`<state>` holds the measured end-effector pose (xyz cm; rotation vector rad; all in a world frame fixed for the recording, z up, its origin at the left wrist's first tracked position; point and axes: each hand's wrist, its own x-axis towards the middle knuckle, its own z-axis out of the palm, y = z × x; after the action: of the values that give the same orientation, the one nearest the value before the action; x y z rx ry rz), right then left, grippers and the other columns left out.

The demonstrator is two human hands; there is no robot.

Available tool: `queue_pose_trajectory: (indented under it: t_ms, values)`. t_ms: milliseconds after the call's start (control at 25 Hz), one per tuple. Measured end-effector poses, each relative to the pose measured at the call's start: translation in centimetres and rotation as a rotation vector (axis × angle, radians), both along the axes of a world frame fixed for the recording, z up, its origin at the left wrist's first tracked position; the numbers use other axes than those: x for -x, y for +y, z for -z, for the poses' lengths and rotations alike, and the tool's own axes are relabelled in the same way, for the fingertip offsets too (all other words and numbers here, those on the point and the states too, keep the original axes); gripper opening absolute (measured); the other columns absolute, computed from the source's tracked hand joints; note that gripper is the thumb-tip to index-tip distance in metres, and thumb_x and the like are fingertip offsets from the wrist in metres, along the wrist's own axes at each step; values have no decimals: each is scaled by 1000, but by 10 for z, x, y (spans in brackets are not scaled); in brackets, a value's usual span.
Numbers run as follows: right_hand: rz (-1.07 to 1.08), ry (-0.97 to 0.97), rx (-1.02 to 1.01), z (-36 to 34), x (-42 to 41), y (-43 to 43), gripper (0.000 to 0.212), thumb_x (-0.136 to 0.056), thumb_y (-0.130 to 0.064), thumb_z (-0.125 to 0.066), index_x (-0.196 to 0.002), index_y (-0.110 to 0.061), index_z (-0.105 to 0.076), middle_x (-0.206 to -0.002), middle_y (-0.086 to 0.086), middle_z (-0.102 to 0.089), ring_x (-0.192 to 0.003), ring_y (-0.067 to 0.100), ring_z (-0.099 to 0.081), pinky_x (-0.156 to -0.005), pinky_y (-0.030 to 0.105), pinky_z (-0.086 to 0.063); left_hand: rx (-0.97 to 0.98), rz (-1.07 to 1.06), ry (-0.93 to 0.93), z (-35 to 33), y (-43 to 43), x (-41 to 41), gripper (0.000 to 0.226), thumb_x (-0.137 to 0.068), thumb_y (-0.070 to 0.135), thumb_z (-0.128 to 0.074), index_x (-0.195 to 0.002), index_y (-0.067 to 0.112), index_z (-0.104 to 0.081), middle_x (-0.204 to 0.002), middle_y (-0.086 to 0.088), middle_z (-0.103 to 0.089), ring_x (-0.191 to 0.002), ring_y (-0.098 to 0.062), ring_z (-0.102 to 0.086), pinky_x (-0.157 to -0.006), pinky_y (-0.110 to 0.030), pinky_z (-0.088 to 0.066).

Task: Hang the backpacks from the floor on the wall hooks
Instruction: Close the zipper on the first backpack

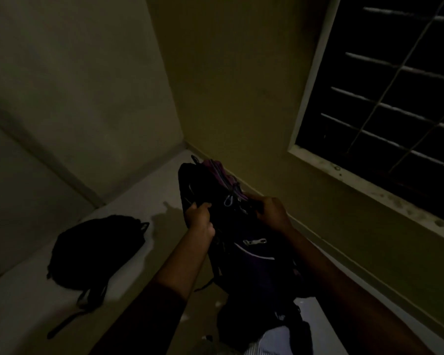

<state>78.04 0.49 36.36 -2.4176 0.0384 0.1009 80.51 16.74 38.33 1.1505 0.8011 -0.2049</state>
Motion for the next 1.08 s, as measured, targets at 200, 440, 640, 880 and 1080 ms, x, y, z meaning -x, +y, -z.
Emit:
queue_pose_trajectory:
  t_ms: [200,440,640,880,1080]
  values:
    - [89,151,38,12,-94,-7,41,-91,-14,-52,-132,-15,-50,-130,12,-59,-117,25,-57,-99,28,-42,-35,101,103,28,-9,-105,47,-89,-6,-48,-135,2,-46,-134,-23,-53,-119,-40,-54,-103,-51,-43]
    - [-202,726,-49,-4,-157,39,79,-75,-38,-73,-139,-10,-37,-149,13,-34,-138,25,-32,-110,29,-27,54,132,176,38,-2,-196,53,-91,-5,-47,-141,7,-37,-139,-21,-47,-123,-37,-50,-102,-44,-44]
    - [276,590,58,7,-200,93,71,-99,-40,-11,-137,17,4,-157,7,-17,-142,15,-21,-104,4,-13,116,261,250,26,33,-248,56,-90,2,-52,-143,8,-34,-144,-17,-43,-125,-32,-49,-102,-41,-42]
    - [590,312,-541,-4,-225,145,48,-84,-30,-65,-118,2,-59,-122,16,-62,-109,28,-60,-97,31,-45,70,920,289,-11,101,-251,66,-73,56,-67,-127,21,-49,-109,-2,-59,-106,-24,-57,-78,-36,-53]
    - [685,350,-657,-20,-232,186,50,-89,-41,-55,-117,0,-57,-105,-2,-73,-90,10,-67,-74,21,-52,-216,1161,-91,-8,158,-258,84,-65,38,-81,-138,22,-42,-96,13,-63,-84,-5,-62,-63,-12,-52]
